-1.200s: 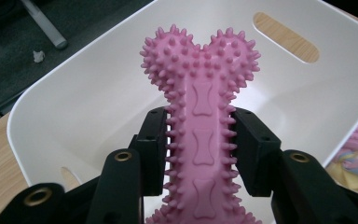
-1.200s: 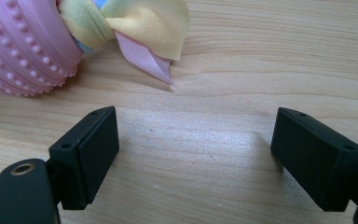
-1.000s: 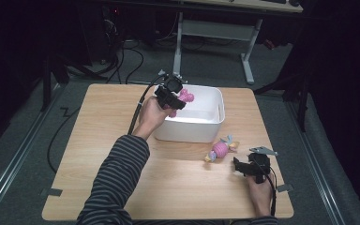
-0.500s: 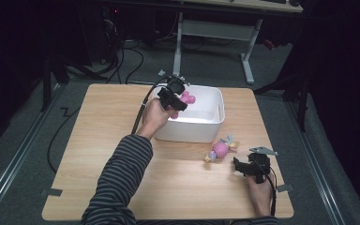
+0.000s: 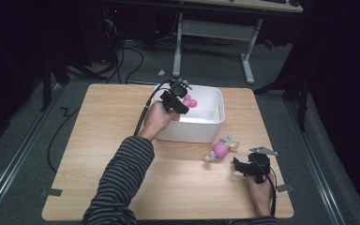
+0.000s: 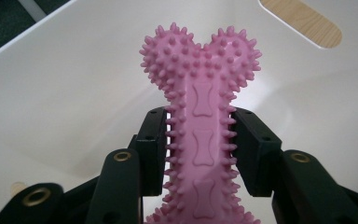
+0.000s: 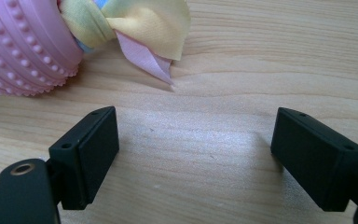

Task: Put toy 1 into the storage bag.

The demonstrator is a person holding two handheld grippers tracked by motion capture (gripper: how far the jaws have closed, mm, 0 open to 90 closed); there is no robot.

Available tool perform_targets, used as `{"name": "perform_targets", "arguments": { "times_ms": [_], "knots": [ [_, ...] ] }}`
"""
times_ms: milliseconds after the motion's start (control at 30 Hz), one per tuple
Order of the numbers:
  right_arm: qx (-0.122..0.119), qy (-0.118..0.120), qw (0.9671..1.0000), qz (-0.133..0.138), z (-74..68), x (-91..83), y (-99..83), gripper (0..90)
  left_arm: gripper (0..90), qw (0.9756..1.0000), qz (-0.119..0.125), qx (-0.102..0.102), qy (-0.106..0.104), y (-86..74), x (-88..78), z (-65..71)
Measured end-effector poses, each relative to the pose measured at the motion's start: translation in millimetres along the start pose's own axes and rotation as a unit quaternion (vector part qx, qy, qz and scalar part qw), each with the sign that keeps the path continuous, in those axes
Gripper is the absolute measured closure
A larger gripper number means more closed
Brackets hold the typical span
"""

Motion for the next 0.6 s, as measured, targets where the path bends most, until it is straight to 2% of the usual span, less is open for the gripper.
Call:
{"name": "perform_targets", "arguments": {
  "times_ms": [433, 567, 600],
  "knots": [
    [0.000, 0.001, 1.0000, 0.000, -0.1, 0.0, 0.0, 15.1, 56.2, 0.9999, -0.011, -0.005, -0.007, -2.3, 6.2, 2.0],
    [0.000, 0.001, 1.0000, -0.001, -0.2, 0.0, 0.0, 15.1, 51.2, 0.9999, -0.010, 0.000, -0.004, -1.0, 3.6, 5.3],
    [0.000, 0.001, 1.0000, 0.000, -0.1, 0.1, 0.0, 15.0, 49.8, 0.9999, -0.010, 0.007, 0.001, -0.8, 2.2, 7.4]
  ]
}}
Point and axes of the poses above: each handheld gripper's, and its own axes: x roughly forward along the jaws, y roughly out of its top, z roughly to its right, the point moved 1 cm from there along x, roughly forward along the jaws, and after that the axes turned 9 degrees about z, right-handed, at the moved point
